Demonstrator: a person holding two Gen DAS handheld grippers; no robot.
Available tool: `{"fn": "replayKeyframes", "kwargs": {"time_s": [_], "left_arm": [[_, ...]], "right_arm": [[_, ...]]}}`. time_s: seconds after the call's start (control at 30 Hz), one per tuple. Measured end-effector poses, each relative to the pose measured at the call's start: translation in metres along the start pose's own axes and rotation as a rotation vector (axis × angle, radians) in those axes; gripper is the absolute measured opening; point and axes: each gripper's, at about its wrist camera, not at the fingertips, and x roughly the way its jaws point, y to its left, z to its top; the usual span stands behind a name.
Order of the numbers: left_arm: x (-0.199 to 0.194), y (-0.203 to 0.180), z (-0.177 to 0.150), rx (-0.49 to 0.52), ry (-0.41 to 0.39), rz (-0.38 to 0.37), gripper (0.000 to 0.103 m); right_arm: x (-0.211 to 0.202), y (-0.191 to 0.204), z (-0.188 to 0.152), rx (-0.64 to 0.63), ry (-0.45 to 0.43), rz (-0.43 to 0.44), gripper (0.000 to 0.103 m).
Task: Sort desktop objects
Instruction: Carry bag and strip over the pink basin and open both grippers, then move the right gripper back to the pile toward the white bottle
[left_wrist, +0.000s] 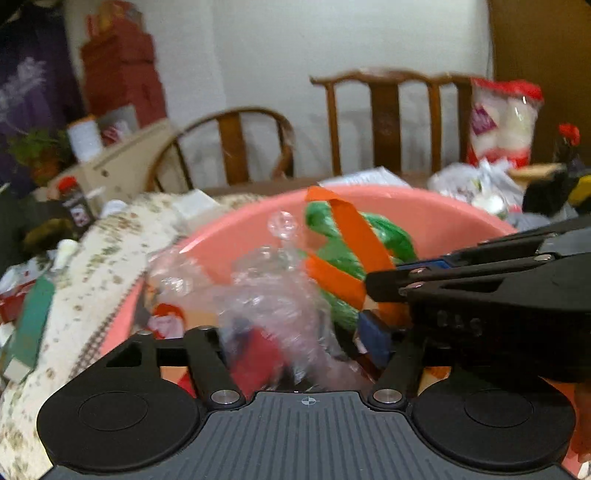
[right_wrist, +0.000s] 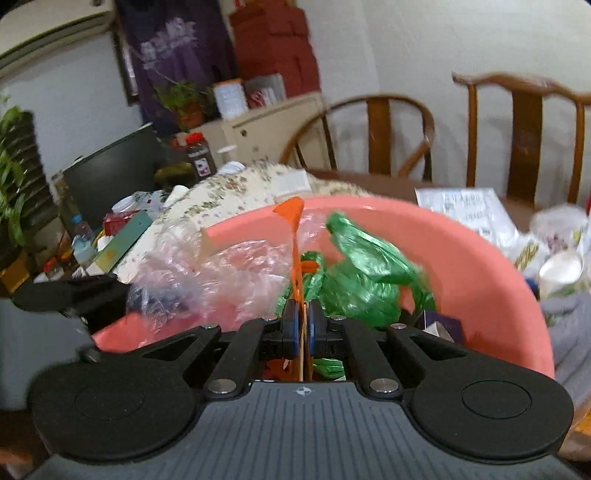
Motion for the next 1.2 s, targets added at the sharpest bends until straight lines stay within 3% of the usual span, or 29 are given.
{"fn": "replayKeyframes", "kwargs": {"time_s": [0.2,0.23,0.3,0.37,0.43,0.7,0.83,0.97,1.07,1.2], "left_arm": [[0.025,-0.009,0.012,0.106,0.073,0.072,0.086],[0.027,-0.009,0.013,0.098,0.073,0.069,0.091],[0.027,-0.008,0.013,0.081,0.060,0.067,0.092],[0.020,-0.008,0.011,0.070,0.044,0.066,0.094],[0.011,-0.006,0.010,0.052,0.021,0.055,0.100],[-0.040,0.009,0.001,-0.013,-0.094,0.073,0.101],[-0.068,0.012,-0.009,-0.042,-0.140,0.075,0.103],[-0.097,0.009,-0.020,-0.080,-0.200,0.081,0.103],[-0.116,-0.004,-0.032,-0.095,-0.247,0.079,0.103],[-0.140,-0.032,-0.053,-0.066,-0.296,0.031,0.103]], "right_arm": [[0.023,-0.009,0.008,0.022,0.120,-0.049,0.012],[0.024,-0.009,0.008,0.017,0.127,-0.051,0.014],[0.023,-0.008,0.010,0.026,0.127,-0.051,0.021],[0.017,-0.005,0.009,0.012,0.099,-0.042,0.049],[0.006,-0.002,0.011,-0.005,0.046,-0.050,0.061],[-0.043,-0.007,0.016,0.005,-0.068,-0.027,0.061],[-0.068,-0.008,0.013,-0.007,-0.124,-0.050,0.071],[-0.097,-0.003,0.000,-0.095,-0.189,-0.142,0.082],[-0.116,0.005,-0.018,-0.195,-0.229,-0.269,0.092],[-0.145,-0.001,-0.054,-0.257,-0.248,-0.363,0.102]]}}
